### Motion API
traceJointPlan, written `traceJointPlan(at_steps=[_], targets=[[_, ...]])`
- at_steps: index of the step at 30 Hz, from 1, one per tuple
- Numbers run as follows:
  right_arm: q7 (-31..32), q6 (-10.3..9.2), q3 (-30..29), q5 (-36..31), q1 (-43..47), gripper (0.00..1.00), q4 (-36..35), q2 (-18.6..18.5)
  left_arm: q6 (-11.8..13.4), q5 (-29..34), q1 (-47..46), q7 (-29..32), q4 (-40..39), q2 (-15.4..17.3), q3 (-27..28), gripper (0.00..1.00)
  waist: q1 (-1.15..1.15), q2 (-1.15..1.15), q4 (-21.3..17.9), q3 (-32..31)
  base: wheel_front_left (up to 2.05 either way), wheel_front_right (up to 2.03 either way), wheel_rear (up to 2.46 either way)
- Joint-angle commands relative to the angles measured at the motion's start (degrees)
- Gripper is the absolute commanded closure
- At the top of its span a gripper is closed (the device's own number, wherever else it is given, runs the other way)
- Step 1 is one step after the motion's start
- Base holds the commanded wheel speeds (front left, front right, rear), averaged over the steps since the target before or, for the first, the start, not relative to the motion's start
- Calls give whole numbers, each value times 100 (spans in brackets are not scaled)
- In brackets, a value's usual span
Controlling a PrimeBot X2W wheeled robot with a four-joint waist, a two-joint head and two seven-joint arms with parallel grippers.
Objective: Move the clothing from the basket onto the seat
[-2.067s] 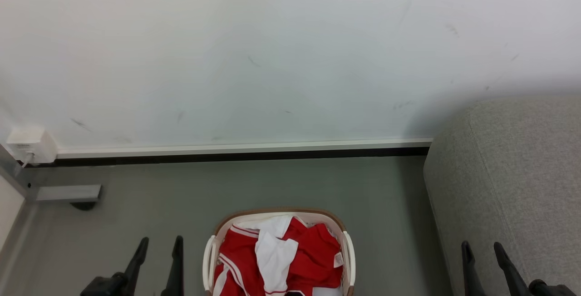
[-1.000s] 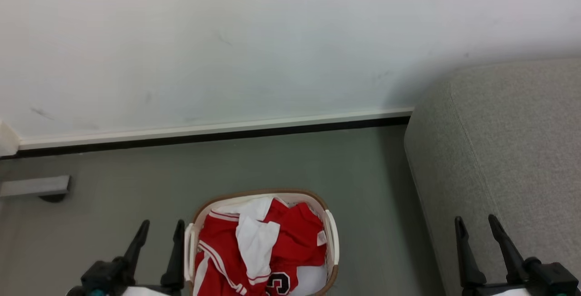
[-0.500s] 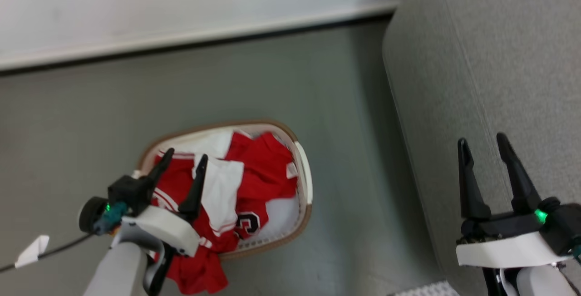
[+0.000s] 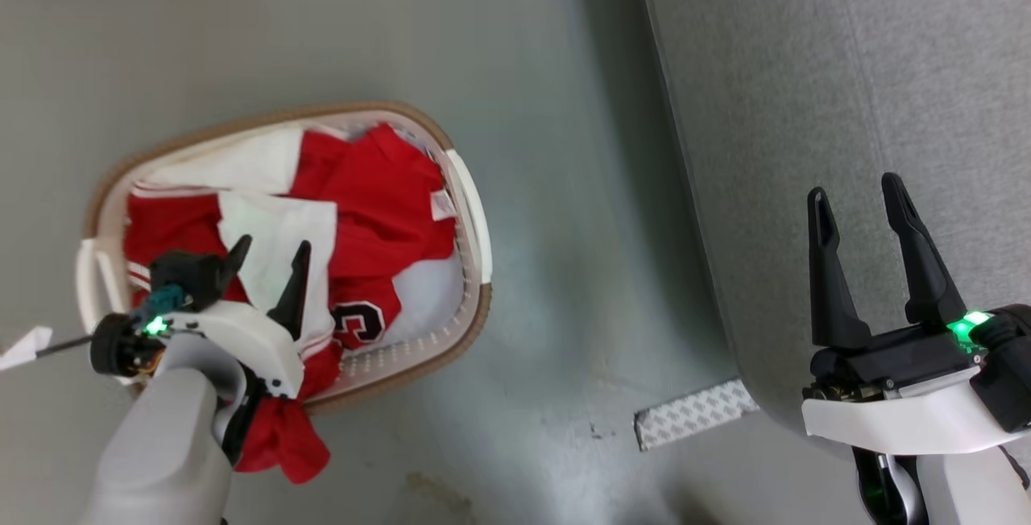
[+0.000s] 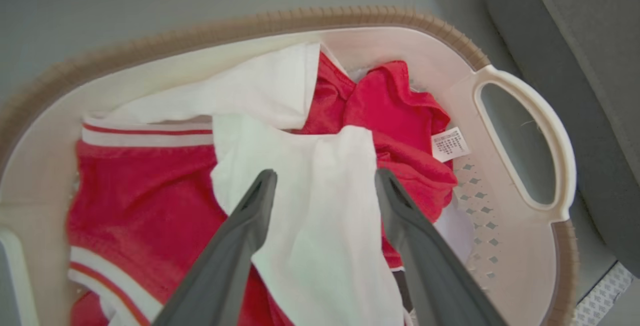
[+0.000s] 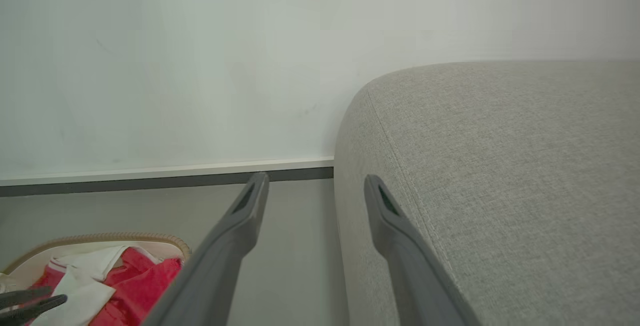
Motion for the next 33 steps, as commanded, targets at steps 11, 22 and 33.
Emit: traceJointPlan(at_steps=[11,22,33], targets=[[2,-12,146,-31,-164,0,-255,-4,118,118,-845,159,1010,280,-217,0,-1,0,-185,884,0,0,0],[3,-12,67,74,-24,0,39,-7,5,-319,-700,-13,675,-95,-270,100,-1,0,78,154,0,0,0],[2,-12,23,-1,524,0,578,-12,13,-579,1000,-9,-1313,-478,198,100,-1,0,664,-2047,0,0,0]])
